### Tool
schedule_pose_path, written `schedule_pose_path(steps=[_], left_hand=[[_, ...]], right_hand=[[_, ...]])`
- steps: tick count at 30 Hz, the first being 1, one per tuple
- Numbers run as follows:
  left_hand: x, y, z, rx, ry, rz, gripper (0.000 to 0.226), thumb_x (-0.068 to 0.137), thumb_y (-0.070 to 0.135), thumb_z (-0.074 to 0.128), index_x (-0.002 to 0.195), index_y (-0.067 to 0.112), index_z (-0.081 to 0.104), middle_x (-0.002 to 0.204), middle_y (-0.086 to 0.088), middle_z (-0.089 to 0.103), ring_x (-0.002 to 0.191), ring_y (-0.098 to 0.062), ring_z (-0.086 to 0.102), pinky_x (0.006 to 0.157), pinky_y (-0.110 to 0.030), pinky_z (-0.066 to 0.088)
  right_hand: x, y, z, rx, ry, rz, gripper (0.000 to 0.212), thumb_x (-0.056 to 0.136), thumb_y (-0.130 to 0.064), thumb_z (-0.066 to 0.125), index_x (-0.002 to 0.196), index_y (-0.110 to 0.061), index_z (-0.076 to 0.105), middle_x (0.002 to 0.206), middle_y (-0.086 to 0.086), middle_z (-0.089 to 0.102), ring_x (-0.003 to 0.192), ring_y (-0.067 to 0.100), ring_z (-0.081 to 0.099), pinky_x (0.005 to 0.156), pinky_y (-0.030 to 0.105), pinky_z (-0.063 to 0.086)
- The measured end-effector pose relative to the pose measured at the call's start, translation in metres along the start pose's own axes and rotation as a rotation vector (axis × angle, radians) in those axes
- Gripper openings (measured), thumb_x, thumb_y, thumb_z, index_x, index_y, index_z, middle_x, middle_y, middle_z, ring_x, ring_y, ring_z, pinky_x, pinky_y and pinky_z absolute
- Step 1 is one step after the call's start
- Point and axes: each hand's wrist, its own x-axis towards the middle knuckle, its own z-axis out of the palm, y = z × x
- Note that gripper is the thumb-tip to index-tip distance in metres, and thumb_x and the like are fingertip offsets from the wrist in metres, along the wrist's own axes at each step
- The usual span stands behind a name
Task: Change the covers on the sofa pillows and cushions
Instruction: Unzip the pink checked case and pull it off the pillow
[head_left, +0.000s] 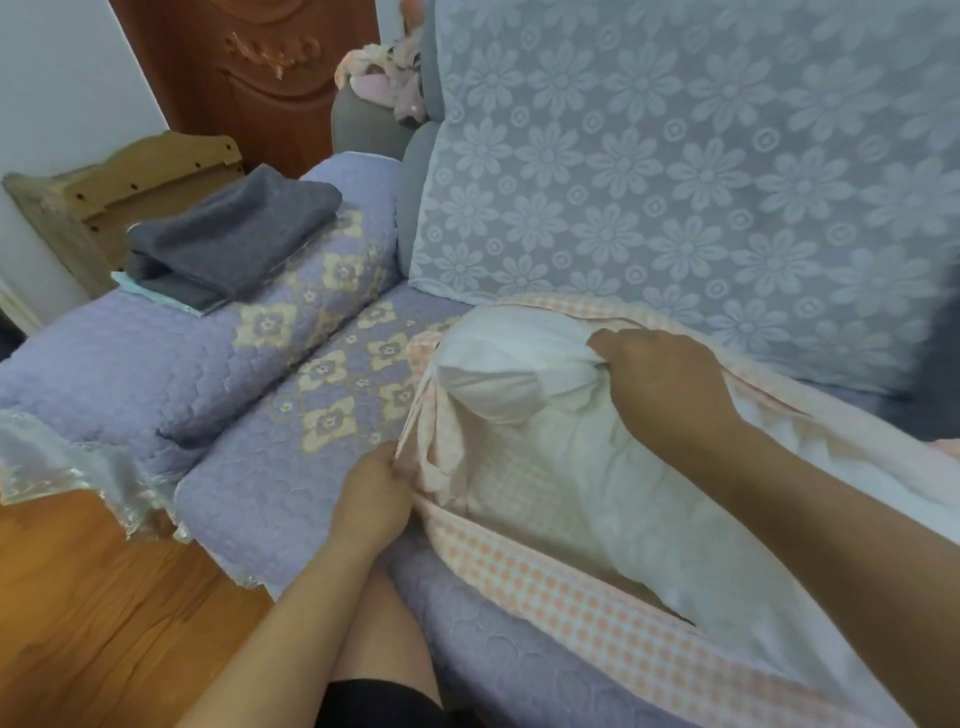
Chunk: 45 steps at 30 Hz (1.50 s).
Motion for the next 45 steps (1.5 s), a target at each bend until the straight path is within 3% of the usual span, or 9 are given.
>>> schedule_pose_path(steps=[5, 12, 17, 23, 28, 30, 37, 41, 45], left_hand=[[-0.012, 0.051, -0.017, -0.820, -0.185, -0.144, 0.010, 0.093, 0.019, 0.057, 0.090, 0.021, 0.066, 0.082, 0.003, 0.072, 0.079, -0.019, 0.068, 0.072, -0.032, 0.053], [0.052, 0.075, -0.037, -0.148, -0.068, 0.026, 0.025, 0.084, 0.049, 0.059, 0.101, 0.032, 0.067, 0.095, 0.001, 0.073, 0.083, -0.020, 0.070, 0.069, -0.042, 0.059], [0.083, 0.064, -0.066, 0.245, 0.029, -0.124, 0.025, 0.095, 0.022, 0.061, 0.077, 0.009, 0.050, 0.082, -0.023, 0.062, 0.061, -0.024, 0.053, 0.055, -0.033, 0.044], [0.054, 0.083, -0.068, 0.037, -0.615, -0.167, 0.024, 0.096, -0.005, 0.062, 0.090, 0.018, 0.063, 0.098, -0.003, 0.065, 0.081, -0.011, 0.058, 0.060, -0.026, 0.052], [0.077, 0.081, -0.066, -0.137, -0.202, -0.359, 0.016, 0.097, 0.004, 0.057, 0.084, 0.012, 0.060, 0.078, -0.014, 0.061, 0.059, -0.023, 0.054, 0.066, -0.031, 0.045], [0.078, 0.073, -0.061, -0.197, -0.268, -0.404, 0.017, 0.100, 0.000, 0.052, 0.087, 0.006, 0.062, 0.079, -0.019, 0.063, 0.053, -0.023, 0.060, 0.064, -0.033, 0.049], [0.030, 0.074, -0.083, -0.593, -0.433, -0.085, 0.069, 0.094, 0.002, 0.065, 0.147, 0.041, 0.041, 0.129, 0.007, 0.064, 0.113, -0.025, 0.068, 0.092, -0.043, 0.055], [-0.019, 0.068, -0.052, -0.129, -0.097, -0.114, 0.064, 0.089, 0.058, 0.066, 0.135, 0.022, 0.039, 0.131, 0.001, 0.043, 0.110, -0.019, 0.053, 0.090, -0.033, 0.041], [-0.046, 0.066, -0.040, -0.122, -0.106, -0.146, 0.062, 0.085, 0.062, 0.069, 0.121, 0.023, 0.037, 0.121, 0.001, 0.051, 0.096, -0.016, 0.055, 0.077, -0.034, 0.042]], right_hand=[[-0.007, -0.016, 0.010, 0.129, -0.012, -0.033, 0.027, 0.077, 0.002, 0.053, 0.092, -0.019, 0.058, 0.071, -0.001, 0.055, 0.057, 0.023, 0.052, 0.049, 0.034, 0.042], [-0.020, -0.017, 0.005, 0.247, 0.171, -0.051, 0.032, 0.072, 0.008, 0.060, 0.092, -0.016, 0.063, 0.071, -0.001, 0.058, 0.060, 0.023, 0.055, 0.052, 0.033, 0.042], [-0.054, 0.001, -0.025, 0.219, 0.394, -0.174, 0.037, 0.075, 0.006, 0.047, 0.099, -0.010, 0.069, 0.074, 0.003, 0.058, 0.064, 0.026, 0.053, 0.061, 0.036, 0.044], [-0.119, -0.009, 0.000, 0.226, 0.130, -0.524, 0.033, 0.083, 0.007, 0.060, 0.105, -0.015, 0.069, 0.081, -0.003, 0.056, 0.079, 0.021, 0.049, 0.082, 0.031, 0.036], [-0.144, -0.061, 0.006, 0.342, 0.099, -0.730, 0.019, 0.089, -0.003, 0.053, 0.084, -0.017, 0.065, 0.070, -0.004, 0.051, 0.070, 0.018, 0.045, 0.082, 0.033, 0.045], [-0.141, -0.066, 0.008, 0.321, 0.038, -0.761, 0.021, 0.089, -0.003, 0.051, 0.080, -0.018, 0.060, 0.069, -0.005, 0.049, 0.070, 0.017, 0.044, 0.082, 0.033, 0.046], [-0.122, -0.036, 0.011, 0.383, 0.006, -0.621, 0.036, 0.103, -0.044, 0.047, 0.117, -0.018, 0.067, 0.109, -0.002, 0.062, 0.099, 0.023, 0.056, 0.095, 0.038, 0.045], [-0.074, -0.022, 0.008, 0.303, 0.167, -0.290, 0.043, 0.095, -0.034, 0.058, 0.131, -0.013, 0.061, 0.129, 0.010, 0.058, 0.116, 0.031, 0.053, 0.100, 0.044, 0.044], [-0.035, -0.032, 0.011, 0.158, -0.015, -0.324, 0.052, 0.084, -0.036, 0.067, 0.131, -0.017, 0.057, 0.126, 0.007, 0.058, 0.113, 0.030, 0.053, 0.095, 0.043, 0.047]])
